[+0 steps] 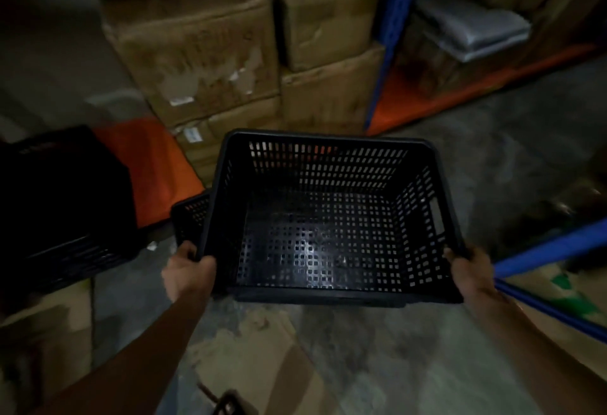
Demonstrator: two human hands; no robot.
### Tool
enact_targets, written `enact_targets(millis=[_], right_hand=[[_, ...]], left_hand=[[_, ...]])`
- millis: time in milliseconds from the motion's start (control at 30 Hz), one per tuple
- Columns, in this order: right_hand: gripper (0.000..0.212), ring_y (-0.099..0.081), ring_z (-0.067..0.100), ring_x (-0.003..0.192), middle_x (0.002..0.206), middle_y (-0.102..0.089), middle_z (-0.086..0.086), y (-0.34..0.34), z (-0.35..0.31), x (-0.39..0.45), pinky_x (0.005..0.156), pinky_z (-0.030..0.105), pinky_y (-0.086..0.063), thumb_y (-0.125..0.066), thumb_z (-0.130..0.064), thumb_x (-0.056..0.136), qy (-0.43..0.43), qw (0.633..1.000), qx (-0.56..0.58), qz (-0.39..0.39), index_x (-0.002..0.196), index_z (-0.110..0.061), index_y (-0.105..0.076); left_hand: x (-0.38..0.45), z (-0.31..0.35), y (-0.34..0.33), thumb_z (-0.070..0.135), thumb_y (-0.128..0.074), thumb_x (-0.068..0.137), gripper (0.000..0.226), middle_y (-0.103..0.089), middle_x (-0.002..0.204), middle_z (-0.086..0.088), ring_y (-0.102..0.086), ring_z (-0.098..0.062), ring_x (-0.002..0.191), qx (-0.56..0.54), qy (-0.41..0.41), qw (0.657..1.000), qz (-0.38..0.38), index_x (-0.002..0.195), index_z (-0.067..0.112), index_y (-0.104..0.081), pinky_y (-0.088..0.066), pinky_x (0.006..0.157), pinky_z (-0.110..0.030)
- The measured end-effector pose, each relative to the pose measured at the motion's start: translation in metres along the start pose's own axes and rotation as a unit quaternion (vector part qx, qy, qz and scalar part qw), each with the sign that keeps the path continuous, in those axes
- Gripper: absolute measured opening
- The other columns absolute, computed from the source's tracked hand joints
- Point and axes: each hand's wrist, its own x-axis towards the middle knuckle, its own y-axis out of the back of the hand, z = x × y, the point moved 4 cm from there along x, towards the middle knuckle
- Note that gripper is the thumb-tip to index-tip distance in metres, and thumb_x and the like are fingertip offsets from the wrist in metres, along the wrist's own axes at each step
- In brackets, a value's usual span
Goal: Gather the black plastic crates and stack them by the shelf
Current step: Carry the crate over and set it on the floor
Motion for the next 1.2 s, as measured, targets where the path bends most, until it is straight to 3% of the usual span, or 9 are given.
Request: enact_targets(millis=[167, 300, 400, 500, 600, 700, 900, 1200], right_hand=[[0.009, -0.059, 0.032, 0.087, 0.085, -0.061, 0.016, -0.109, -0.055, -0.005, 0.071, 0.031, -0.035, -0.060, -0.003, 0.087, 0.035, 0.998, -0.010, -0.055, 0.095, -0.002, -0.063], [0.002, -0.061, 0.035, 0.085, 0.079, -0.059, 0.017, -0.169, -0.071, 0.004, 0.068, 0.032, -0.037, -0.059, -0.006, 0.087, 0.049, 0.994, -0.031, -0.087, 0.087, -0.009, -0.059], [0.003, -0.062, 0.041, 0.087, 0.081, -0.060, 0.016, -0.208, -0.078, 0.022, 0.069, 0.031, -0.040, -0.060, -0.005, 0.087, 0.064, 0.992, -0.032, -0.102, 0.089, -0.003, -0.061], [0.011, -0.053, 0.027, 0.080, 0.085, -0.058, 0.016, -0.244, -0.093, 0.037, 0.057, 0.027, -0.036, -0.058, -0.006, 0.089, 0.094, 0.986, -0.048, -0.129, 0.095, 0.002, -0.062], [0.012, -0.060, 0.034, 0.089, 0.088, -0.061, 0.014, -0.277, -0.094, 0.061, 0.070, 0.030, -0.040, -0.061, -0.013, 0.088, 0.097, 0.982, -0.054, -0.153, 0.098, -0.006, -0.064], [0.018, -0.063, 0.035, 0.092, 0.093, -0.066, 0.018, -0.297, -0.099, 0.073, 0.078, 0.041, -0.048, -0.060, -0.017, 0.089, 0.106, 0.978, -0.067, -0.170, 0.102, -0.006, -0.065], [0.010, -0.065, 0.035, 0.087, 0.089, -0.067, 0.014, -0.326, -0.111, 0.104, 0.080, 0.050, -0.054, -0.060, -0.027, 0.084, 0.134, 0.972, -0.079, -0.176, 0.092, -0.021, -0.061], [0.017, -0.063, 0.038, 0.094, 0.095, -0.067, 0.019, -0.346, -0.132, 0.116, 0.083, 0.050, -0.052, -0.059, -0.017, 0.088, 0.147, 0.966, -0.109, -0.182, 0.101, -0.007, -0.062]], left_hand=[[0.079, -0.039, 0.041, 0.030, -0.069, 0.081, 0.022, -0.068, 0.083, -0.023, -0.067, -0.042, 0.088, 0.038, 0.023, 0.998, 0.033, 0.091, 0.010, -0.070, -0.048, 0.071, -0.040], [0.120, -0.070, 0.045, 0.032, -0.071, 0.082, 0.029, -0.064, 0.075, -0.022, -0.065, -0.042, 0.088, 0.032, 0.048, 0.997, 0.055, 0.067, 0.012, -0.058, -0.049, 0.071, -0.041], [0.142, -0.095, 0.038, 0.027, -0.072, 0.081, 0.041, -0.052, 0.060, -0.013, -0.060, -0.033, 0.073, 0.024, 0.093, 0.993, 0.067, 0.054, 0.014, -0.044, -0.040, 0.062, -0.032], [0.153, -0.114, 0.025, 0.024, -0.073, 0.080, 0.041, -0.048, 0.055, -0.009, -0.058, -0.029, 0.069, 0.015, 0.125, 0.989, 0.080, 0.054, 0.012, -0.045, -0.036, 0.060, -0.030], [0.158, -0.129, 0.010, 0.025, -0.074, 0.078, 0.040, -0.054, 0.064, -0.014, -0.056, -0.028, 0.071, 0.015, 0.153, 0.982, 0.106, 0.055, 0.011, -0.045, -0.038, 0.062, -0.030], [0.158, -0.138, 0.002, 0.024, -0.075, 0.077, 0.047, -0.050, 0.060, -0.012, -0.059, -0.033, 0.073, 0.029, 0.168, 0.979, 0.111, 0.052, 0.013, -0.036, -0.039, 0.062, -0.032], [0.170, -0.139, -0.014, 0.021, -0.075, 0.077, 0.050, -0.041, 0.053, -0.006, -0.051, -0.027, 0.069, 0.040, 0.166, 0.976, 0.134, 0.053, 0.014, -0.033, -0.035, 0.060, -0.031], [0.199, -0.129, -0.013, 0.025, -0.072, 0.079, 0.043, -0.054, 0.067, -0.018, -0.059, -0.035, 0.075, 0.044, 0.146, 0.977, 0.152, 0.056, 0.013, -0.038, -0.039, 0.062, -0.034]])
